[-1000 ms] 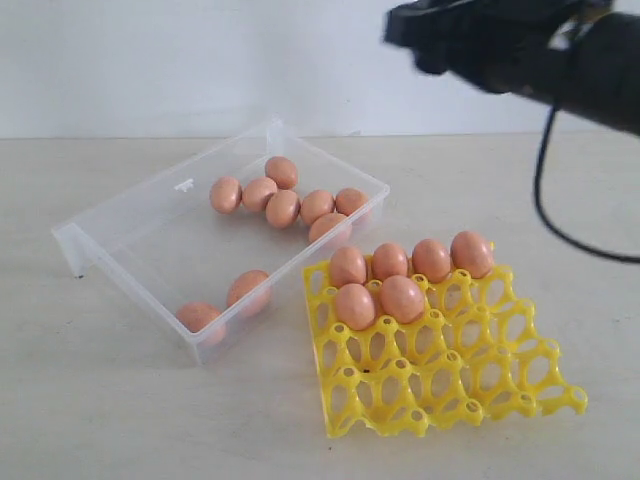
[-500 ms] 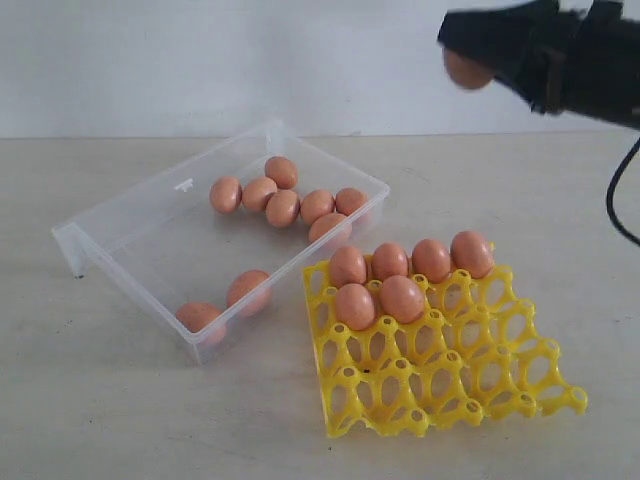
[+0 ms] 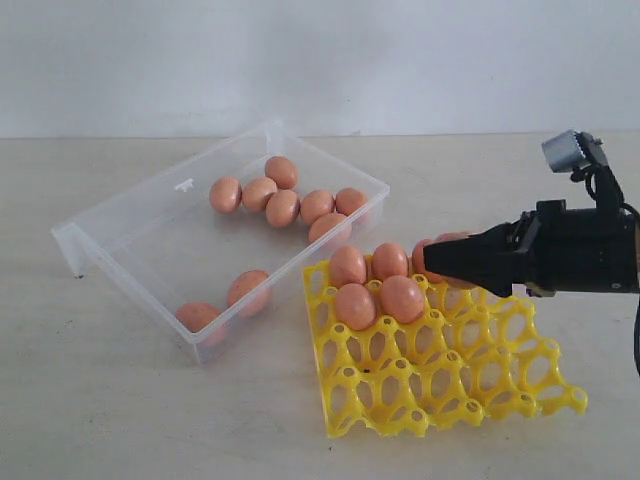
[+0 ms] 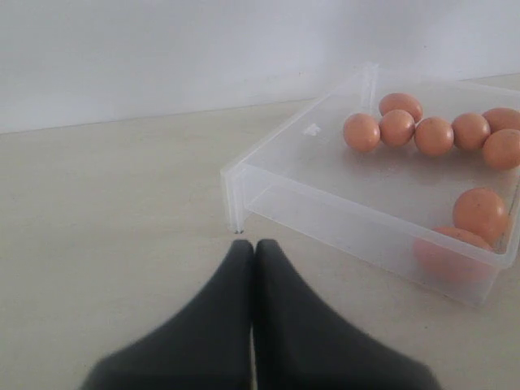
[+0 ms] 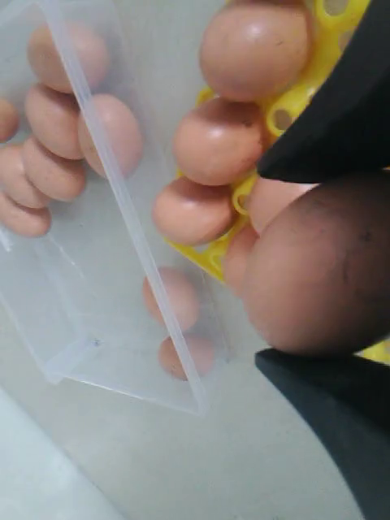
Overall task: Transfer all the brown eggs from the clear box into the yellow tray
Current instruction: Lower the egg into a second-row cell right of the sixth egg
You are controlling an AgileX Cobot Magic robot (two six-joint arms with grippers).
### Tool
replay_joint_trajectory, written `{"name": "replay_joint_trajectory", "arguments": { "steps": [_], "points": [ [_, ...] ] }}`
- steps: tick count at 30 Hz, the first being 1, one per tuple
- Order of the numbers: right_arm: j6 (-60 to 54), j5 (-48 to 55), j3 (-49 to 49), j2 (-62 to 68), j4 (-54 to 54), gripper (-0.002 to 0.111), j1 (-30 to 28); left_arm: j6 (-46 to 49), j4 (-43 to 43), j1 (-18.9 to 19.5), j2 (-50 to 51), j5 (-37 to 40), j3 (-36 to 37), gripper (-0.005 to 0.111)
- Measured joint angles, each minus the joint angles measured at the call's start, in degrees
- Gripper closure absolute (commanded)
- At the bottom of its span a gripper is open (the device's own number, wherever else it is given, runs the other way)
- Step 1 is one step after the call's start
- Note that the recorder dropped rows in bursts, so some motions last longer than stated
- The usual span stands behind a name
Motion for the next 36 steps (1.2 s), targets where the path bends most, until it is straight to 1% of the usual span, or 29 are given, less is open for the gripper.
{"name": "replay_joint_trajectory", "arguments": {
  "steps": [7, 14, 17, 22, 26, 31, 33, 35, 36],
  "points": [
    [-6.1, 2.3, 0.0, 2.7, 7.5, 0.109, 0.0, 0.0, 0.0, 0.0, 0.0, 0.0, 0.0, 0.111],
    [-7.6, 2.2, -0.3, 9.2, 9.9, 0.109, 0.0, 0.0, 0.0, 0.0, 0.0, 0.0, 0.0, 0.111],
    [-10.0, 1.1, -0.5, 12.2, 12.5, 0.109, 0.0, 0.0, 0.0, 0.0, 0.0, 0.0, 0.0, 0.111],
    [-11.9, 0.0, -0.6, 13.7, 14.1, 0.109, 0.0, 0.0, 0.0, 0.0, 0.0, 0.0, 0.0, 0.111],
    [-14.7, 0.4, -0.6, 15.1, 15.6, 0.109, 2.8, 0.0, 0.0, 0.0, 0.0, 0.0, 0.0, 0.111],
    [-17.9, 1.4, -0.6, 15.1, 17.8, 0.108, 4.6, 0.0, 0.0, 0.0, 0.0, 0.0, 0.0, 0.111],
    [-18.3, 1.7, -0.6, 15.1, 18.4, 0.105, 4.6, 0.0, 0.0, 0.0, 0.0, 0.0, 0.0, 0.111],
    [-19.3, 2.2, -0.6, 15.1, 19.3, 0.098, 4.6, 0.0, 0.0, 0.0, 0.0, 0.0, 0.0, 0.111],
    [-19.7, 2.5, -0.6, 15.1, 19.9, 0.092, 4.6, 0.0, 0.0, 0.0, 0.0, 0.0, 0.0, 0.111]
  ]
}}
